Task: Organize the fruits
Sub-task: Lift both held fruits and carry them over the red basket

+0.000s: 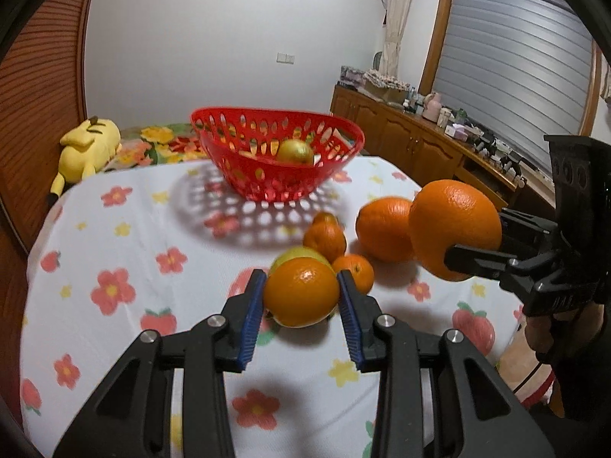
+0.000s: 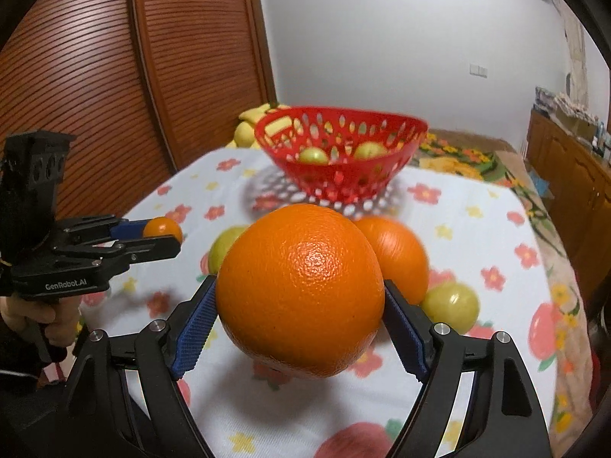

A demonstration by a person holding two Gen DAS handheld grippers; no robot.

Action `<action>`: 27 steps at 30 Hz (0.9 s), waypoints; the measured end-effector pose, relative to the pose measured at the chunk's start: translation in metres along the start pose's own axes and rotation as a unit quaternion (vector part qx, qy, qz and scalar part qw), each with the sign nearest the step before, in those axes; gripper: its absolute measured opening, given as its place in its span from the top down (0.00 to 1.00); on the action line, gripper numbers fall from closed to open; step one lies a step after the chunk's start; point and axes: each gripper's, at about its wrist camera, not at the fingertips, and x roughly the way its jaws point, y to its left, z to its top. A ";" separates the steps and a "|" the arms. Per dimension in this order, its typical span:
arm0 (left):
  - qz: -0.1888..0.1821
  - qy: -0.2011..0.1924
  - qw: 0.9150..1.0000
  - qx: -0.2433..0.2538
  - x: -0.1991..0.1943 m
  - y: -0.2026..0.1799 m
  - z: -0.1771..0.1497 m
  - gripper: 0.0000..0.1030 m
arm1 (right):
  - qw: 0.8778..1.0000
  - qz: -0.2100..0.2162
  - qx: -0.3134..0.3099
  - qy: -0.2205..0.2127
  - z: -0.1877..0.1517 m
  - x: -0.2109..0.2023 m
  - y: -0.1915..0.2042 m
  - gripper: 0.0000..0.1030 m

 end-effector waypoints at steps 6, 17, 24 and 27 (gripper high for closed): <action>0.005 -0.017 1.000 0.011 -0.006 -0.001 0.019 0.65 | 1.000 -0.005 -0.009 -0.015 0.025 -0.010 -0.004 0.19; 0.011 -0.032 0.999 0.020 -0.009 0.000 0.040 0.65 | 0.999 -0.011 -0.020 -0.032 0.052 -0.020 -0.006 0.19; 0.010 -0.035 0.999 0.021 0.002 0.004 0.055 0.65 | 0.999 -0.009 -0.023 -0.031 0.069 -0.012 -0.013 0.19; 0.011 -0.034 0.999 0.023 0.010 0.006 0.064 0.65 | 0.999 -0.010 -0.029 -0.027 0.078 -0.005 -0.015 0.19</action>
